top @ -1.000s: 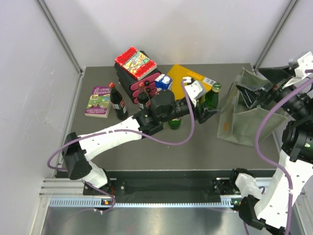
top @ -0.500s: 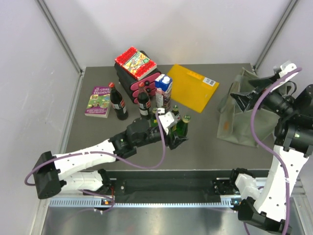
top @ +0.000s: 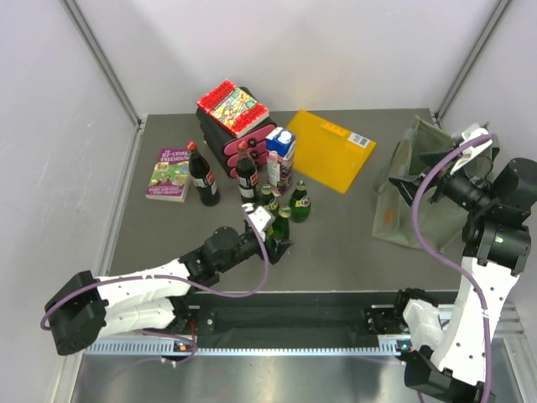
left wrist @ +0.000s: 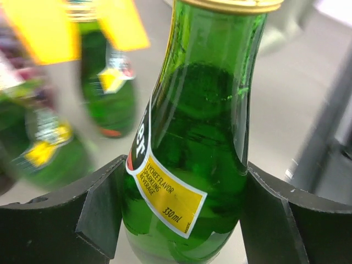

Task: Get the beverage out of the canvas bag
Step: Place the drink at the center of the board.

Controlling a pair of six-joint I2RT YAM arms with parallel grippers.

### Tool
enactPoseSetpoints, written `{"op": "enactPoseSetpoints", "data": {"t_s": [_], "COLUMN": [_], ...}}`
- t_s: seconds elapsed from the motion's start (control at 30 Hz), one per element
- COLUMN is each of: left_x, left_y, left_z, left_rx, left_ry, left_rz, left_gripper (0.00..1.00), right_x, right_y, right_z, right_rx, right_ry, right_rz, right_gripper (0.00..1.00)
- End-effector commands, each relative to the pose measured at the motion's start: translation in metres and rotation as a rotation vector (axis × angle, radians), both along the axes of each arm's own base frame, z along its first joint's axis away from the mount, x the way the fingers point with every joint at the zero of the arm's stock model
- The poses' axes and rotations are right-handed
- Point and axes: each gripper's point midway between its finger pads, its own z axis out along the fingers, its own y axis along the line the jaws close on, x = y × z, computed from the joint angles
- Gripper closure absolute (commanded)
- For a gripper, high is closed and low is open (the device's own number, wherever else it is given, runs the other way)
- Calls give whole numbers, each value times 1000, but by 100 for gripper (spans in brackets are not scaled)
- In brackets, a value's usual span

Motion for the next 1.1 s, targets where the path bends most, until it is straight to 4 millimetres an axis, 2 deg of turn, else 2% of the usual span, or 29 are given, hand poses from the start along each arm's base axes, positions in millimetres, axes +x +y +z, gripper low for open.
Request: {"op": "enactPoseSetpoints", "data": {"t_s": [0.0, 0.03, 0.17, 0.43, 0.63, 0.7, 0.87, 1.07], "left_x": [35, 40, 54, 62, 80, 84, 104, 118], "left_y": [35, 45, 78, 114, 143, 145, 148, 143], "left_z": [102, 95, 89, 65, 48, 48, 33, 26], "left_rx": [-406, -408, -460, -463, -464, -474, -437, -418], "left_ry": [-184, -182, -179, -166, -168, -175, -186, -203], "left_rz": [241, 293, 413, 567, 700, 702, 721, 709], "left_gripper": [100, 100, 100, 100, 100, 100, 100, 100], "right_x": [-3, -3, -3, -1, 0, -1, -2, -4], "right_y": [3, 3, 3, 2, 1, 1, 1, -1], "right_z": [5, 6, 5, 2, -5, -7, -8, -11], "right_rx": [-20, -21, -24, -29, -31, -36, -58, -78], "right_ry": [-48, -53, -52, -49, -36, -30, -28, -15], "right_rz": [22, 23, 26, 27, 25, 25, 27, 21], "right_gripper": [5, 5, 5, 4, 4, 4, 3, 3]}}
